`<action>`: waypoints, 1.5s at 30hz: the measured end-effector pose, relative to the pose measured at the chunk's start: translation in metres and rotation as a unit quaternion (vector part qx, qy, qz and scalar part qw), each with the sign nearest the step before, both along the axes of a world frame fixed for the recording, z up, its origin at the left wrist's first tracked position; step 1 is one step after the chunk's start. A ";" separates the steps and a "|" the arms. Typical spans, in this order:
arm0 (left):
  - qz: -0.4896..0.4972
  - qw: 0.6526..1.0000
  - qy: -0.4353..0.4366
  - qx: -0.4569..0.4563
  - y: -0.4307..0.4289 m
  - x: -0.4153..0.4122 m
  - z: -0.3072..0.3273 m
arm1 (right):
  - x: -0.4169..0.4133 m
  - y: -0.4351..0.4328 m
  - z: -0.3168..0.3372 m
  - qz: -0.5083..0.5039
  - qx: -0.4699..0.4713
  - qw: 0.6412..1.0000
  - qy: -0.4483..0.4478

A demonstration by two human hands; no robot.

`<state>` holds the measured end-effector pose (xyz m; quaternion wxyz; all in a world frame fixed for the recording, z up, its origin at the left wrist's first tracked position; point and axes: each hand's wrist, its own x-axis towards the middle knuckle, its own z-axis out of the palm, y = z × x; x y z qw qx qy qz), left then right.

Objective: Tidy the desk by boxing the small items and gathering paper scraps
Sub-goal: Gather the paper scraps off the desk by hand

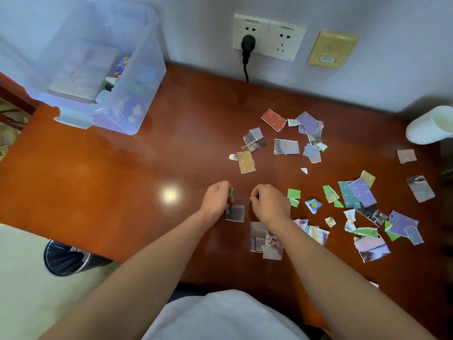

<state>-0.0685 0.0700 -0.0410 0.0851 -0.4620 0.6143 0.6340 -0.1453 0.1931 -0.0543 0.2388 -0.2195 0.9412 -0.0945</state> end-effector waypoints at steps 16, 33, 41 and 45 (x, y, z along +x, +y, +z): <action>-0.233 0.962 -0.056 -0.134 0.005 0.010 -0.021 | -0.001 -0.006 0.021 -0.269 -0.260 0.868 -0.328; -0.416 0.835 -0.112 -0.341 0.003 0.009 -0.015 | 0.003 0.002 0.030 -0.328 -0.305 0.790 -0.419; -0.129 0.991 -0.030 0.031 -0.007 -0.006 0.001 | -0.014 -0.011 0.030 -0.358 -0.342 0.774 -0.394; 0.083 0.979 0.027 0.185 -0.021 -0.023 0.016 | -0.028 -0.022 0.032 -0.342 -0.343 0.799 -0.356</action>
